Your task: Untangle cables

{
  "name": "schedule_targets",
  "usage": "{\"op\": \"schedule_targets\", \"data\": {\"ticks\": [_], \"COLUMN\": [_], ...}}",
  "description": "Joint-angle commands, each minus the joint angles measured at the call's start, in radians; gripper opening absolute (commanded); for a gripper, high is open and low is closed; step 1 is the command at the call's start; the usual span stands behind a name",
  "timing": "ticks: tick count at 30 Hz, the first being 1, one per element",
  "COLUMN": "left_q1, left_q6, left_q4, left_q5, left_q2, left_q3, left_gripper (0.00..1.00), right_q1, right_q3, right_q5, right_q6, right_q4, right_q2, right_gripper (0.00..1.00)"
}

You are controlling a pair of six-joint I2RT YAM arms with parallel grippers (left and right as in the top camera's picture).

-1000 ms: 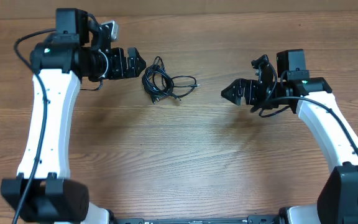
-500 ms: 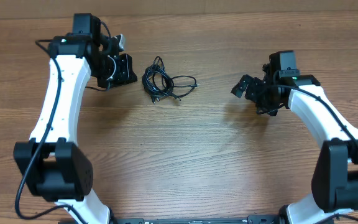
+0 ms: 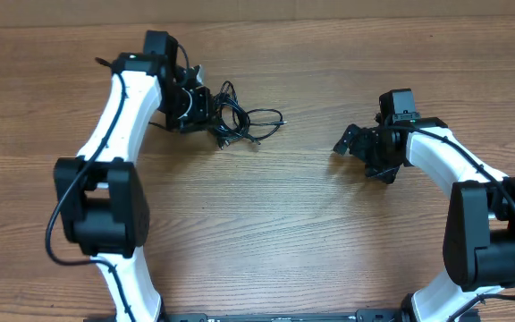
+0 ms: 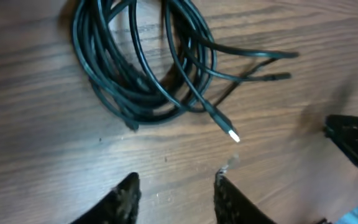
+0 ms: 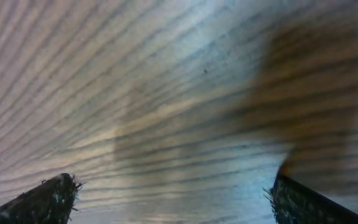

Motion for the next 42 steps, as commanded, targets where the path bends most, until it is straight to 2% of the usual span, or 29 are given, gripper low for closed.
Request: {"op": "schedule_targets", "data": {"ticks": [1, 5, 10, 14, 17, 20, 22, 24, 26, 30, 33, 42], "left_q1": [-0.016, -0.023, -0.022, -0.027, -0.031, -0.036, -0.041, -0.049, -0.057, -0.080, -0.103, -0.190], "left_q6": [-0.037, -0.099, -0.113, -0.113, -0.112, -0.109, -0.109, -0.109, -0.108, -0.090, -0.027, 0.008], "left_q4": [0.029, 0.071, 0.127, 0.142, 0.135, 0.124, 0.122, 0.115, 0.093, 0.030, -0.004, -0.115], "left_q5": [-0.013, -0.040, -0.046, -0.100, -0.134, -0.137, -0.137, -0.136, -0.137, -0.137, -0.138, -0.140], "left_q2": [0.062, 0.118, 0.166, 0.188, 0.205, 0.217, 0.217, 0.217, 0.217, 0.217, 0.218, 0.218], "left_q3": [0.022, 0.022, 0.022, 0.022, 0.022, 0.019, 0.008, -0.003, -0.004, -0.004, -0.007, -0.019], "left_gripper": [0.43, 0.45, 0.55, 0.51, 0.53, 0.45, 0.36, 0.22, 0.14, 0.09, 0.05, 0.04], "right_q1": [0.006, 0.006, 0.006, 0.006, 0.006, 0.006, 0.006, 0.006, 0.006, 0.006, 0.006, 0.006], "right_q3": [-0.005, -0.005, -0.005, -0.005, -0.005, -0.005, -0.005, -0.005, -0.005, -0.005, -0.005, -0.005], "right_q5": [-0.007, -0.007, -0.007, -0.007, -0.007, -0.007, -0.007, -0.007, -0.007, -0.007, -0.007, -0.006], "right_q6": [0.007, 0.007, 0.007, 0.007, 0.007, 0.006, 0.007, 0.007, 0.007, 0.006, 0.006, 0.006], "right_q4": [0.011, 0.013, 0.012, 0.012, 0.012, 0.012, 0.013, 0.013, 0.013, 0.015, 0.015, 0.015], "right_q2": [0.004, 0.004, 0.004, 0.004, 0.004, 0.004, 0.004, 0.004, 0.004, 0.004, 0.004, 0.004], "right_gripper": [1.00, 1.00, 1.00, 1.00, 1.00, 1.00, 1.00, 1.00, 1.00, 1.00, 1.00, 1.00]}}
